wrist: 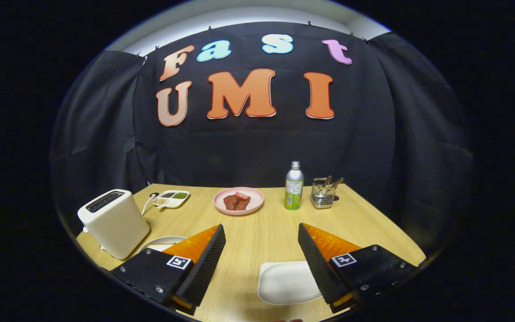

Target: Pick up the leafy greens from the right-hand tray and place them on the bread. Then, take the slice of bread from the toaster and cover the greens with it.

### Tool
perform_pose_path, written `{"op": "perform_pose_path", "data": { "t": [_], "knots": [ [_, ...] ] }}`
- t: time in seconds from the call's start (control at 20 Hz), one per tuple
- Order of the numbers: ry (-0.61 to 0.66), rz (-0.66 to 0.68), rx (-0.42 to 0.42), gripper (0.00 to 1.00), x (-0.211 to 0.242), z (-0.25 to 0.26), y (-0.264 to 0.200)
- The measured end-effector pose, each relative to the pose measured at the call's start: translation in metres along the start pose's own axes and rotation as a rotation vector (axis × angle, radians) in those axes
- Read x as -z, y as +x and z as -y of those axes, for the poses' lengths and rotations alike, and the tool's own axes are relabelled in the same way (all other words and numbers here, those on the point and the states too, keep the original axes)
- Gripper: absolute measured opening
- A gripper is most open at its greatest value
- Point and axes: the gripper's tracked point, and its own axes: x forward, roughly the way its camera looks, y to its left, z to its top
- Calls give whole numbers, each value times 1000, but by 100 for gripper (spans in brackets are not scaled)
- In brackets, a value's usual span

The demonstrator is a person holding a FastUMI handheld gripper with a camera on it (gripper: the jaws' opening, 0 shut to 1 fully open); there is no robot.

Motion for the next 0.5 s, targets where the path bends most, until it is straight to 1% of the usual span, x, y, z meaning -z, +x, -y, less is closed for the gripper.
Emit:
{"op": "perform_pose_path", "data": {
  "t": [0.3, 0.5],
  "knots": [
    [8, 79, 62, 98, -20, 48, -27],
    [-24, 123, 126, 98, -26, 76, -39]
  ]
}}
